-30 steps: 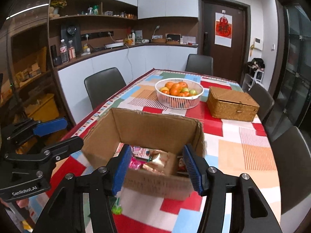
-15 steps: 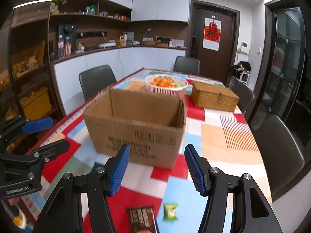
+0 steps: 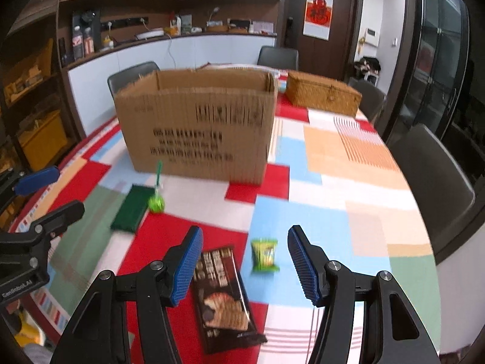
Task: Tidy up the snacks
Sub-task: 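Move both open grippers back over the remaining snacks, then grasp the second green lollipop with the left gripper while the right gripper grasps the yellow-green candy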
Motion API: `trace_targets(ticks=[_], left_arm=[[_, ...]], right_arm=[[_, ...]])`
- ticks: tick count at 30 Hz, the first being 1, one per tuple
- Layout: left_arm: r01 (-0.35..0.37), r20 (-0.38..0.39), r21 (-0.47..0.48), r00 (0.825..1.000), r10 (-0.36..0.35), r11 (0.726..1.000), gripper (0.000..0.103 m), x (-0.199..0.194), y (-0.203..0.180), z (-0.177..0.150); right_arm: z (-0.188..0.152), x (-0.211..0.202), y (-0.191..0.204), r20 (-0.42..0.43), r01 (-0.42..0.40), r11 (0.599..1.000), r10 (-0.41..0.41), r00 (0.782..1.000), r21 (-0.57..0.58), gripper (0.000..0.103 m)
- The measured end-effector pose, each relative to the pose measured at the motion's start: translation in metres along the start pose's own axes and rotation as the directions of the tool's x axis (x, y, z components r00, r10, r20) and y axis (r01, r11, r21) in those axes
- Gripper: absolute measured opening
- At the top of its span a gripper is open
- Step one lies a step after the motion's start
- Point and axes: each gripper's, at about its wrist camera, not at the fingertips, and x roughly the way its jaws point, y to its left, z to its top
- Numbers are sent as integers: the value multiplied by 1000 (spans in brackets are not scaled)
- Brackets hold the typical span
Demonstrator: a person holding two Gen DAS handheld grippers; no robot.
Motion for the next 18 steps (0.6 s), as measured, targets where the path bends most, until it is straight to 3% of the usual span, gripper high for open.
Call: trace_targets(ticks=[5, 9, 18], left_arm=[[2, -33, 39, 999, -1, 999, 61, 20, -9, -8], [9, -58, 47, 998, -7, 999, 61, 39, -10, -10], [43, -101, 51, 994, -38, 998, 60, 82, -11, -3]], right_arm=[[-17, 15, -6, -80, -17, 999, 20, 997, 38, 59], [-23, 31, -12, -119, 15, 999, -9, 993, 48, 59], [-16, 58, -20, -153, 37, 998, -29, 988, 53, 59]])
